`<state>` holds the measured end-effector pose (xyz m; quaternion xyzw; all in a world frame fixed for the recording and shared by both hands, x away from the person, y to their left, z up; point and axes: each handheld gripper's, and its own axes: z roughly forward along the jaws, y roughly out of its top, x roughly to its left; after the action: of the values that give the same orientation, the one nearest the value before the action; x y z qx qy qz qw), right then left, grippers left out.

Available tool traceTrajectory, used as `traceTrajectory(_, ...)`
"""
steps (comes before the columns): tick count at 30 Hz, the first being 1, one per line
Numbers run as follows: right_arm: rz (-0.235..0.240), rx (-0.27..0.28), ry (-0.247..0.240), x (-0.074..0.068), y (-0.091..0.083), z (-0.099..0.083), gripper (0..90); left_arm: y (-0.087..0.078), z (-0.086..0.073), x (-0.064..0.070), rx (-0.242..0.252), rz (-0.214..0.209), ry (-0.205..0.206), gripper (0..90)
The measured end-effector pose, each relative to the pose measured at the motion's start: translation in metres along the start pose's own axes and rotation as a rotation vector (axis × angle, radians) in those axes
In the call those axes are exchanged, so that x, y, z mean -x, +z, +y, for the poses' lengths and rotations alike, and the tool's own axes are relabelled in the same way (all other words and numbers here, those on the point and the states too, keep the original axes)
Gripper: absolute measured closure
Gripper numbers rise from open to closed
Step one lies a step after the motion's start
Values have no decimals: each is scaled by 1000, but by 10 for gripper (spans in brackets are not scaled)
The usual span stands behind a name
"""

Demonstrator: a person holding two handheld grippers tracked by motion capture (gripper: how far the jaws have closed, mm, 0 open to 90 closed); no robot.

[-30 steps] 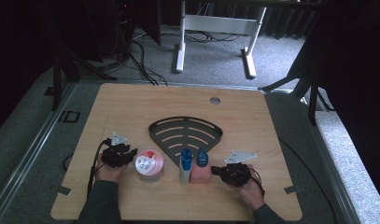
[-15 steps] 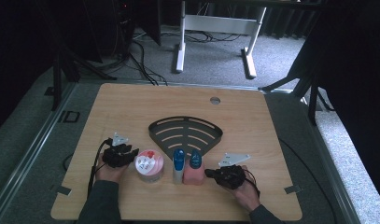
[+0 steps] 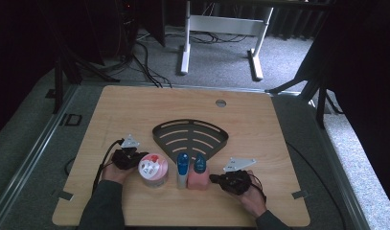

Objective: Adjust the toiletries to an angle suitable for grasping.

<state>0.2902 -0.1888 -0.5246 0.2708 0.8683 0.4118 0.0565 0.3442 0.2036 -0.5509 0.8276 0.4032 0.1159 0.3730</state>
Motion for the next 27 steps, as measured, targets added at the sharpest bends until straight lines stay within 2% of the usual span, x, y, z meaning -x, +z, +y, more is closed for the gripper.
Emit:
traceTrajectory(6, 6, -1, -3, 0, -1, 0, 900, 0, -2, -3, 3, -86, 9, 900)
traceTrajectory(13, 6, -1, -6, 0, -1, 0, 900, 0, -1, 5, -11, -140, 55, 900)
traceTrajectory(18, 8, -1, -11, 0, -1, -1, 900, 1, -1, 12, -30, -154, 98, 900)
traceTrajectory(27, 10, 0, -12, 0, -1, -1, 900, -2, -5, 19, -50, -181, 123, 900)
